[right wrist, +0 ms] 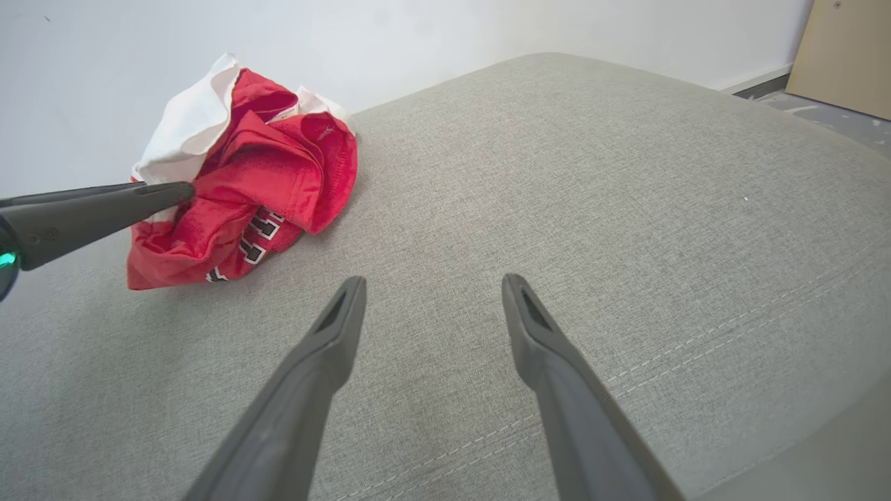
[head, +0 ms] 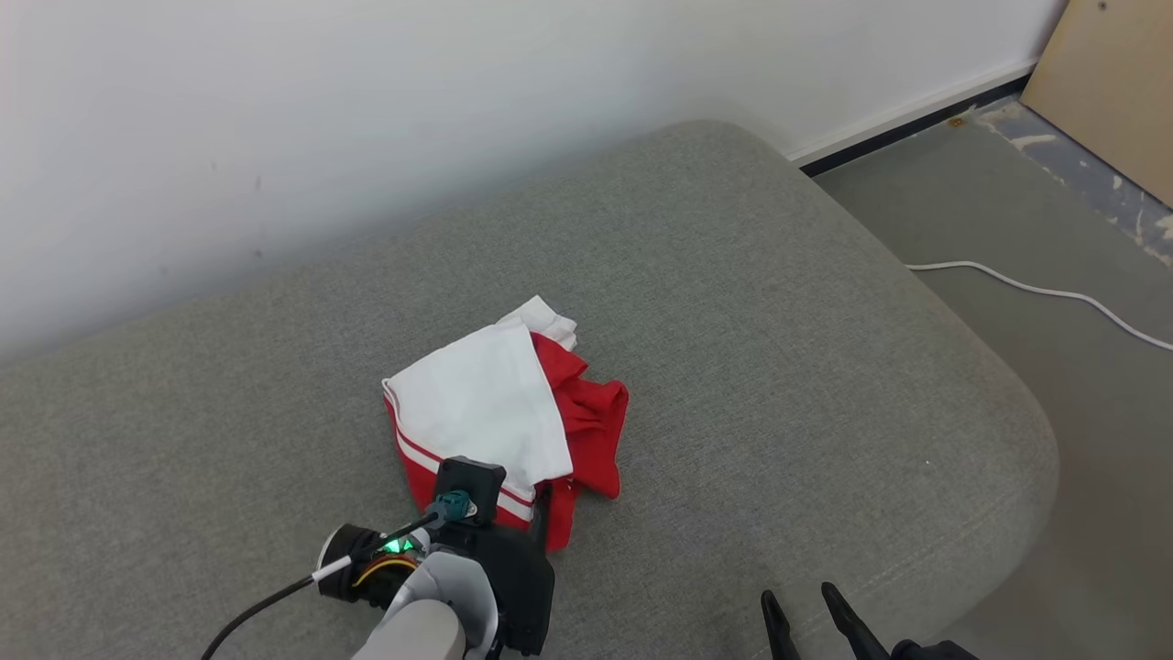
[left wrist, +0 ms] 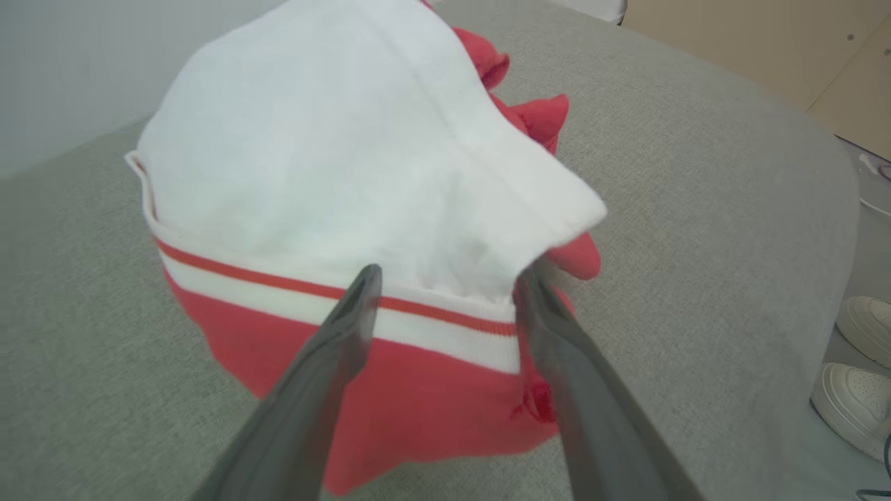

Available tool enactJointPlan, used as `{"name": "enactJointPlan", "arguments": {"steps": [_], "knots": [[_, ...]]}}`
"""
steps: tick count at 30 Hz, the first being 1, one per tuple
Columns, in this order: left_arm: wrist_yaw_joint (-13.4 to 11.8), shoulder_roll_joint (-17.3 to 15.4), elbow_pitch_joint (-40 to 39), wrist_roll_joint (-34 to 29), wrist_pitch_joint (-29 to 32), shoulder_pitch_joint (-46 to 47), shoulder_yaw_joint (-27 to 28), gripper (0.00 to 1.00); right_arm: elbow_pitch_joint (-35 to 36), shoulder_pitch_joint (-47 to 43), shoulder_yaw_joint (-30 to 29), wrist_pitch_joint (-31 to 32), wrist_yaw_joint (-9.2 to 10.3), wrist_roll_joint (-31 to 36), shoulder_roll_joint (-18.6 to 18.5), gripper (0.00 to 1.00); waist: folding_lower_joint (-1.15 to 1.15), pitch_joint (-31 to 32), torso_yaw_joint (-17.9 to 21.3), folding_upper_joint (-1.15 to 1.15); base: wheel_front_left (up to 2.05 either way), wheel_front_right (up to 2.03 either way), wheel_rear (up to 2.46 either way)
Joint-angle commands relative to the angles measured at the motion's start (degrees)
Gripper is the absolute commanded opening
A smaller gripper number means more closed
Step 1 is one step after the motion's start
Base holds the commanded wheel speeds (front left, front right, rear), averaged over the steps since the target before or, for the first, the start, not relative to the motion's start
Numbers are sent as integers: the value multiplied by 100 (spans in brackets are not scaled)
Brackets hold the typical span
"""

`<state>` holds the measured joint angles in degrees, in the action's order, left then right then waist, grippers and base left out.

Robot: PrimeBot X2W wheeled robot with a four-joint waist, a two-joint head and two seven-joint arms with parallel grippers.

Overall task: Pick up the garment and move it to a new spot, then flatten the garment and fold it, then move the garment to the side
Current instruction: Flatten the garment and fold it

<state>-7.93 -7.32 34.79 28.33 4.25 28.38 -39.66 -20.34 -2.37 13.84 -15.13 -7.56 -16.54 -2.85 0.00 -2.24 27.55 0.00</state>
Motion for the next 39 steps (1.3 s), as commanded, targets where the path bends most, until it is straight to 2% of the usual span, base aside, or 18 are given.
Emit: {"name": "enactJointPlan", "arguments": {"steps": [1,2,3,8,12,16,22,26,30,38,39], "knots": [[-50,13,7,19,-96,94,40,93,8,-12,22,-2,15,-26,-6,100,0,-14,-31,0,0,0,0],[-69,21,10,21,-165,115,62,33,8,-9,28,-2,15,-31,-7,100,0,-20,-44,0,0,0,0],[-62,31,23,50,-227,130,90,0,9,-5,33,-2,15,-38,-7,100,0,-25,-56,0,0,0,0],[28,100,2,296,-626,127,345,0,0,2,-9,-2,15,-19,-6,100,0,-18,-169,0,0,0,0],[4,114,-85,547,-1035,39,640,0,-4,-6,-15,-2,15,4,-7,100,0,-1,-289,0,0,0,0],[-69,11,-363,931,-1699,-328,1245,0,-24,-48,-41,-2,15,36,-7,100,0,53,-593,0,0,0,0],[-157,-131,-673,1149,-1913,-991,1808,0,-39,-74,-47,-2,15,72,-7,100,0,115,-948,0,0,0,0],[-132,-133,-790,1234,-1949,-1505,2216,0,-46,-89,-29,-2,15,106,-7,100,0,152,-1195,0,0,0,0],[-27,58,-946,1217,-1949,-1938,2804,0,-53,-74,-47,-2,15,117,-8,100,0,183,-1383,0,0,0,0],[268,323,-592,1004,-1947,-2225,3153,0,-76,13,-15,-2,15,142,-8,100,0,272,-1518,0,0,0,0],[285,347,-526,1001,-1946,-2254,3181,5,-86,8,-13,-2,15,145,-8,100,0,284,-1518,0,0,0,0]]}}
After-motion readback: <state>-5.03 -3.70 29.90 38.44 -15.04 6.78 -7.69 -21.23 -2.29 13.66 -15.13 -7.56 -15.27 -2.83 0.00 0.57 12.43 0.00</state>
